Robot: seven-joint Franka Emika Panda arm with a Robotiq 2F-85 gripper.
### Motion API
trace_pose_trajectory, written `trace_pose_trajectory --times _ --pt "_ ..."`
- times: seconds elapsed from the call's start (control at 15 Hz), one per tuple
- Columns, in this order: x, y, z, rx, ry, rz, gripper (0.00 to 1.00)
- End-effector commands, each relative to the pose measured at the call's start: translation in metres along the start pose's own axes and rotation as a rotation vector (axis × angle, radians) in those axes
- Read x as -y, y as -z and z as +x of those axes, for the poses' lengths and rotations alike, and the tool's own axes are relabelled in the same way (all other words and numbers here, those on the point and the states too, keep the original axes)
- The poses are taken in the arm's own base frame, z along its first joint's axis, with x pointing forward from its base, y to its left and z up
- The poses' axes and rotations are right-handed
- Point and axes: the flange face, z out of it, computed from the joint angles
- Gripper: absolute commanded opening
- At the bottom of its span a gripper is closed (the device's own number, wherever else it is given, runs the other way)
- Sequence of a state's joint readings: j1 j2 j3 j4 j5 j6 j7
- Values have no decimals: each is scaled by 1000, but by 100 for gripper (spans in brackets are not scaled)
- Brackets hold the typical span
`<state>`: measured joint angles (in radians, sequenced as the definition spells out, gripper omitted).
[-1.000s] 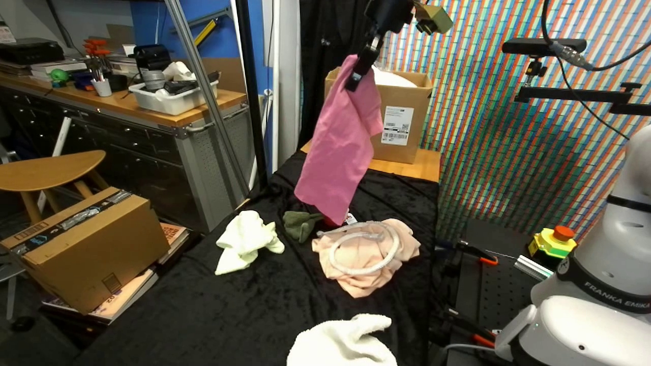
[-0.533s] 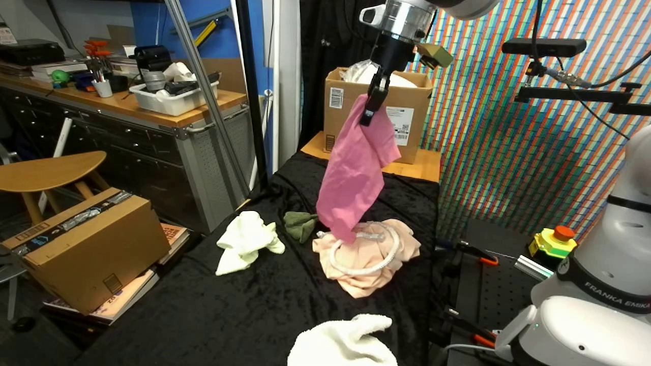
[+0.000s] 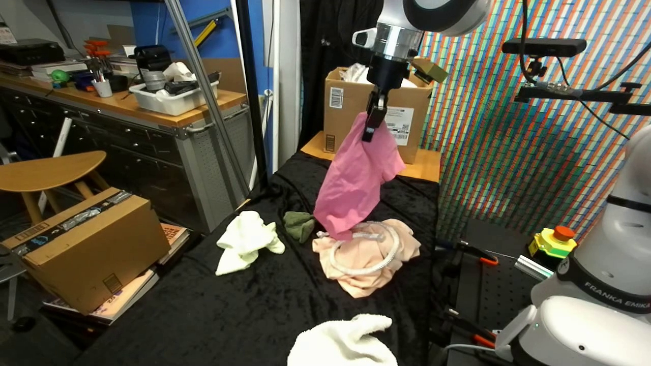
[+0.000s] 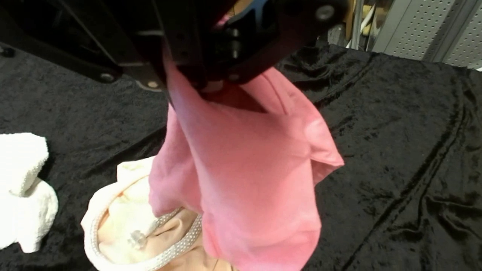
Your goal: Pile the things on the table on top of the peach shirt
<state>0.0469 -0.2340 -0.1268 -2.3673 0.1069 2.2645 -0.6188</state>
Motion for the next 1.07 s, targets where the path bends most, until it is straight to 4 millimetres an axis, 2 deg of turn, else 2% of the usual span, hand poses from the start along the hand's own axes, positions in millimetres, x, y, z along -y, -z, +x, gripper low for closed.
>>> trace_pose_trajectory --times 0.0,0.47,0.53,0.73,1.0 --pt "4 0 2 21 32 -26 42" --pt "17 -4 14 49 87 -62 95" --pt "20 -5 17 53 94 -63 99" --pt "32 -4 33 70 127 -62 100" --pt "55 1 67 107 185 -57 100"
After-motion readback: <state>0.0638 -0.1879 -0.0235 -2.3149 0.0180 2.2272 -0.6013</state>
